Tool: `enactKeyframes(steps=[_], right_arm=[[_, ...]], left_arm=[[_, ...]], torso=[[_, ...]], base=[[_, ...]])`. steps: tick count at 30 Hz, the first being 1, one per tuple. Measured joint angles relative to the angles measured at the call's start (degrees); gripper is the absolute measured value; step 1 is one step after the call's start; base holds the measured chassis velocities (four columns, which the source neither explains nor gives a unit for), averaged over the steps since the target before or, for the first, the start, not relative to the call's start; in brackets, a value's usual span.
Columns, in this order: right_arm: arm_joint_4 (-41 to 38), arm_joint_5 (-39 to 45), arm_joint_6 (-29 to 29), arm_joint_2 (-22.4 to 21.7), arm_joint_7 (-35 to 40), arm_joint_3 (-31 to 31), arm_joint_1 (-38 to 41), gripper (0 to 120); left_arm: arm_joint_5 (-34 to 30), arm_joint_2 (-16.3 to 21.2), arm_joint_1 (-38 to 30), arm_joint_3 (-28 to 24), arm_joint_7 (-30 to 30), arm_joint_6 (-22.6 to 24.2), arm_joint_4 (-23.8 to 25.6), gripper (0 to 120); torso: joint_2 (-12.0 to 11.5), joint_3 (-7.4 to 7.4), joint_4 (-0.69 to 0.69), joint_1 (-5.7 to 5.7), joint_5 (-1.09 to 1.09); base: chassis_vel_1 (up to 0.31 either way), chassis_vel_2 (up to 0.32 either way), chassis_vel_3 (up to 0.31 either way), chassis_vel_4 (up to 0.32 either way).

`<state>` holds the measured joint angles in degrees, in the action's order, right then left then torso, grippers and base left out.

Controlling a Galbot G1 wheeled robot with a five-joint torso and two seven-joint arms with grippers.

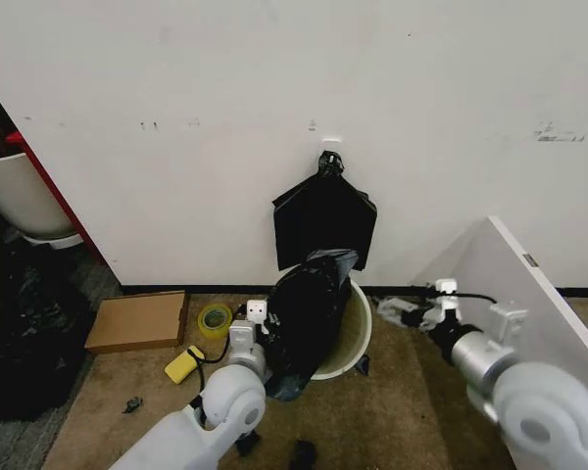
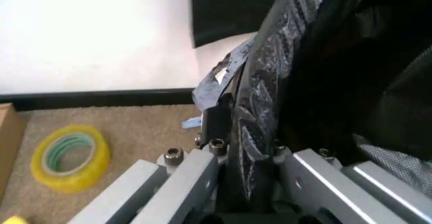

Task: Place the garbage bag over the trash bin.

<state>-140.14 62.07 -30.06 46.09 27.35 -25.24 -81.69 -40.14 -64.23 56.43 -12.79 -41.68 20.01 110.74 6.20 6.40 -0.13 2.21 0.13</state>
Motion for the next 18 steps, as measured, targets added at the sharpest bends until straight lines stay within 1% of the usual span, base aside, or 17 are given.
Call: enactKeyframes(steps=[3,7,9,10,11,15,16,17,18], right_arm=[[0.2,-0.4,-0.6,0.1,-0.1,0.8,0.0,100],[3.7,-1.4,-0.7,1.6,-2.1,3.3,1.3,100],[4.9,-0.9,-0.8,2.5,-2.6,4.1,2.1,98],[5.1,-0.8,-0.9,2.6,-2.7,4.3,2.2,95],[5.1,-0.8,-0.9,2.6,-2.7,4.3,2.2,95],[6.7,-0.7,-1.7,2.7,-3.1,5.2,2.5,78],[7.0,-0.7,-1.7,2.7,-3.1,5.3,2.5,77],[7.4,-0.7,-1.8,2.7,-3.2,5.4,2.5,71],[7.4,-0.7,-1.8,2.7,-3.2,5.4,2.5,71]], left_arm=[[0.3,-0.1,-0.8,-1.3,-0.3,0.5,-0.4,0],[1.7,-0.5,-2.5,-4.5,-0.6,1.1,-1.7,0],[1.9,-1.1,-3.0,-5.5,-0.6,1.2,-2.1,0],[1.9,-1.2,-3.1,-5.7,-0.6,1.3,-2.1,0],[1.9,-1.2,-3.1,-5.7,-0.6,1.3,-2.1,0],[1.9,-1.6,-3.3,-6.2,-0.6,1.4,-2.3,0],[1.9,-1.6,-3.3,-6.2,-0.6,1.4,-2.3,0],[1.9,-1.5,-3.3,-6.2,-0.6,1.4,-2.3,0],[1.9,-1.5,-3.3,-6.2,-0.6,1.4,-2.3,0]], torso=[[0.0,0.0,0.0,0.0,0.0],[0.0,0.0,0.02,0.0,0.02],[0.0,0.0,0.02,0.0,0.02],[0.0,0.0,0.02,0.0,0.02],[0.0,0.0,0.02,0.0,0.02],[0.0,0.0,0.02,0.0,0.02],[0.0,0.0,0.02,0.0,0.02],[0.0,0.0,0.02,0.0,0.02],[0.0,0.0,0.02,0.0,0.02]], base=[[0.0,0.0,0.0,0.0],[0.0,0.0,0.0,0.0],[0.0,0.0,0.0,0.0],[0.0,0.0,0.0,0.0],[0.0,0.0,0.0,0.0],[0.0,0.0,0.0,0.0],[0.0,0.0,0.0,0.0],[0.0,0.0,0.0,0.0],[0.0,0.0,0.0,0.0]])
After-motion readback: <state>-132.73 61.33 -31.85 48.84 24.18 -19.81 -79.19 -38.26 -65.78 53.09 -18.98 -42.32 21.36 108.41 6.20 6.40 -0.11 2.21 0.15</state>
